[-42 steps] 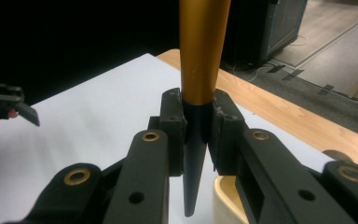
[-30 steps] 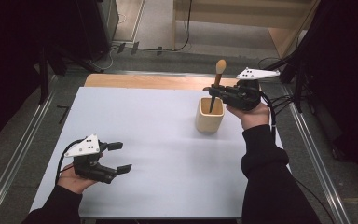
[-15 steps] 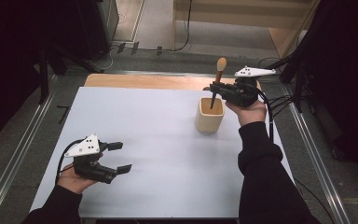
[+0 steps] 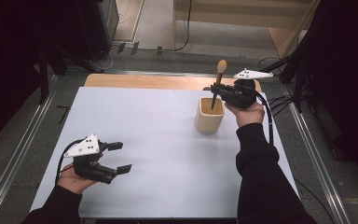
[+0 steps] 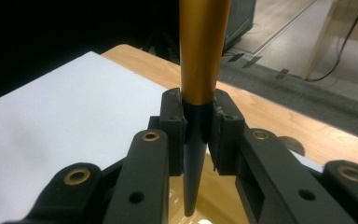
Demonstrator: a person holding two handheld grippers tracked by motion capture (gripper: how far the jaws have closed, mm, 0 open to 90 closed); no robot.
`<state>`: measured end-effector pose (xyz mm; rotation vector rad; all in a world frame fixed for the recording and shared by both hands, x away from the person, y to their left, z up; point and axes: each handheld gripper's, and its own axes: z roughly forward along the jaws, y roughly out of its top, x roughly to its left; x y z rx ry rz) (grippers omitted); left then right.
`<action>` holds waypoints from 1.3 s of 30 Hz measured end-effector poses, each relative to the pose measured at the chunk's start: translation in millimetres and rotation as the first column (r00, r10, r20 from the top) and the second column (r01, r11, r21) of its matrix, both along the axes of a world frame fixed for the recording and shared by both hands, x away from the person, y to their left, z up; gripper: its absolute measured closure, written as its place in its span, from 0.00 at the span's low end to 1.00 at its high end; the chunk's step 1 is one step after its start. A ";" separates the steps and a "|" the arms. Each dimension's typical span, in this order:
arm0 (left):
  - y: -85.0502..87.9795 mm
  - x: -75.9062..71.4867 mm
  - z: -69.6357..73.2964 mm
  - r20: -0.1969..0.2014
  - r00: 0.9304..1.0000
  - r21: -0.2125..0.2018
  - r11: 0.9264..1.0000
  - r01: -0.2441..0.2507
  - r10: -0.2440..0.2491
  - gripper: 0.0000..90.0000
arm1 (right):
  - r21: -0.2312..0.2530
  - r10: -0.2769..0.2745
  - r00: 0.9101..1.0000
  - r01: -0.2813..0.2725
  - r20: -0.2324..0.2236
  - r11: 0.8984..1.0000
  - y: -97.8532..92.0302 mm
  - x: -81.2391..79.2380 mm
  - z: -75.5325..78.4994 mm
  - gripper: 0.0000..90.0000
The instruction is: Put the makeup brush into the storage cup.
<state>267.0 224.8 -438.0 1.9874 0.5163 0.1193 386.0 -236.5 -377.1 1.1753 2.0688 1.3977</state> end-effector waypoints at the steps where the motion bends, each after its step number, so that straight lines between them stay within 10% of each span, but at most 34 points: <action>1: 0.0 0.0 -0.1 0.001 1.000 0.001 1.000 0.000 0.000 0.17 | 0.005 -0.004 1.000 0.004 -0.005 1.000 -0.3 0.1 -2.8 0.87; 39: 0.1 0.9 -1.0 -0.005 1.000 0.000 1.000 0.002 -0.002 0.17 | -0.001 0.005 0.997 -0.005 -0.076 1.000 8.6 0.5 -37.7 0.77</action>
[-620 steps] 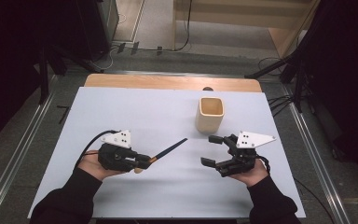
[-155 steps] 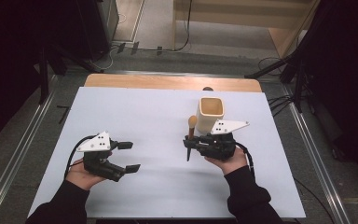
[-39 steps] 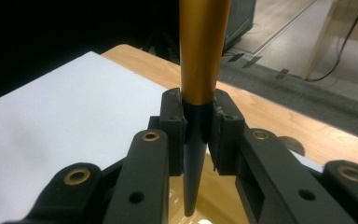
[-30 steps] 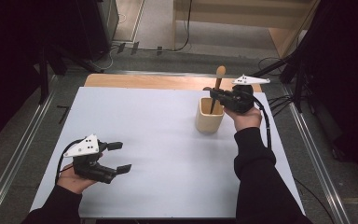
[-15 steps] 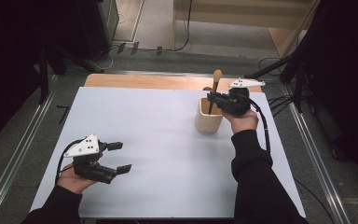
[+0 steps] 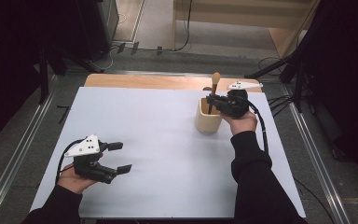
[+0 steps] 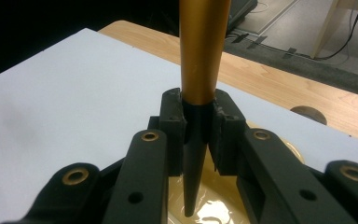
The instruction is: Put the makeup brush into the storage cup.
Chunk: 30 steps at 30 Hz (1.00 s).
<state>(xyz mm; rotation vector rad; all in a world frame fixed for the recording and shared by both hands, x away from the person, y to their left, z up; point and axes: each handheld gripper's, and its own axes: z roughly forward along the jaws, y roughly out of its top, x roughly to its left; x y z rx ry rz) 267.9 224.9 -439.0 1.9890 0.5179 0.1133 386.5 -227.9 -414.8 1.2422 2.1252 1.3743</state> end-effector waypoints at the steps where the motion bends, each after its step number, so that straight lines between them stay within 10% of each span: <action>1: 0.1 0.1 0.0 0.000 1.000 -0.001 1.000 -0.001 0.001 0.17 | 0.016 0.002 1.000 -0.002 0.005 1.000 -0.7 0.9 -0.1 0.62; 4: 0.6 -0.2 0.2 -0.001 1.000 -0.002 1.000 -0.004 0.004 0.17 | 0.056 0.001 1.000 -0.001 0.007 0.998 -3.0 0.9 1.1 0.44; 10: 0.3 -0.2 0.2 0.001 1.000 -0.002 1.000 -0.003 0.003 0.17 | -0.031 0.007 1.000 -0.007 0.026 0.999 1.7 -4.6 -2.3 0.23; 13: 0.2 -0.1 0.1 0.000 1.000 0.001 1.000 -0.002 0.002 0.17 | -0.093 0.004 1.000 -0.002 0.029 0.996 4.7 -9.2 -2.9 0.21; 30: -0.1 -0.5 0.2 0.001 1.000 -0.005 1.000 -0.003 0.003 0.17 | 0.003 0.019 0.999 -0.019 0.041 1.000 -5.7 -35.9 -6.3 0.17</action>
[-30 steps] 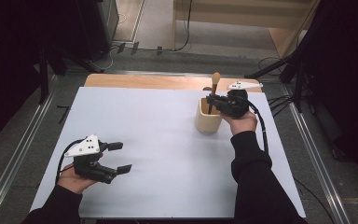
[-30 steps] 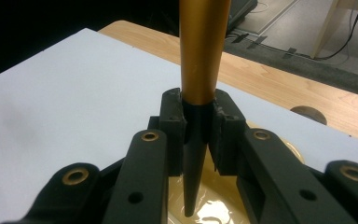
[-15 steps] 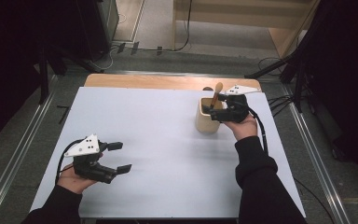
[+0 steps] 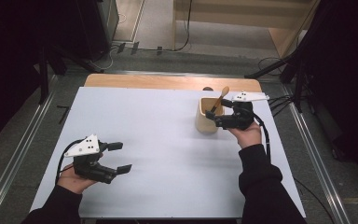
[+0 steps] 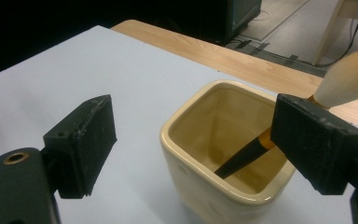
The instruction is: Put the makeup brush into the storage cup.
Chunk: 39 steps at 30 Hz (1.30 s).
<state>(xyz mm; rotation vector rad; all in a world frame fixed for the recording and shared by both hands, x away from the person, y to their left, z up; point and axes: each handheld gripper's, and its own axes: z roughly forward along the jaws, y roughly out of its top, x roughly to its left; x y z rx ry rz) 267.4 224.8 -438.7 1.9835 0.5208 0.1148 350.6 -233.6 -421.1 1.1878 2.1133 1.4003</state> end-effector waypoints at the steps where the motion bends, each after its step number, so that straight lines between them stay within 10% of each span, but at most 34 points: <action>1: 0.1 -0.1 0.1 0.000 1.000 0.000 1.000 0.000 0.000 0.17 | 0.004 0.001 1.000 -0.001 -0.004 1.000 0.2 -1.4 -0.1 0.17; 39: 5.8 -2.7 1.7 0.052 0.997 -0.065 0.997 -0.051 0.054 0.17 | 0.098 0.175 0.981 -0.183 0.086 0.978 16.6 -83.8 -20.6 0.17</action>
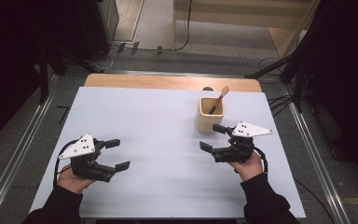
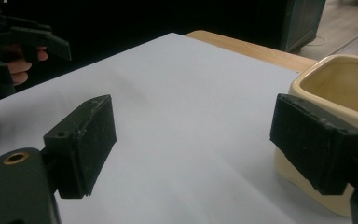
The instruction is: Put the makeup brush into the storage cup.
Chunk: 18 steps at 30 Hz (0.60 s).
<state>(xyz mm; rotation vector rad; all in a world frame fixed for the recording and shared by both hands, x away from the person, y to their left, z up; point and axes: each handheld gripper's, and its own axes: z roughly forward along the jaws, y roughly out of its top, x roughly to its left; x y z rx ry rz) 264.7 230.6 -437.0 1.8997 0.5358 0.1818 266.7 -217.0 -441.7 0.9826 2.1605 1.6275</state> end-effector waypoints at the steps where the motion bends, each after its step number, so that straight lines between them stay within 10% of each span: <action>1: 0.8 -0.1 0.0 0.006 1.000 -0.006 1.000 -0.004 0.004 0.17 | 0.003 0.002 1.000 -0.002 0.003 1.000 -0.4 -1.3 -0.8 0.17; 18: 7.3 -2.9 -0.6 0.039 0.999 -0.051 0.998 -0.025 0.027 0.17 | 0.024 0.031 0.998 -0.033 0.062 0.999 -13.6 -25.4 -10.0 0.17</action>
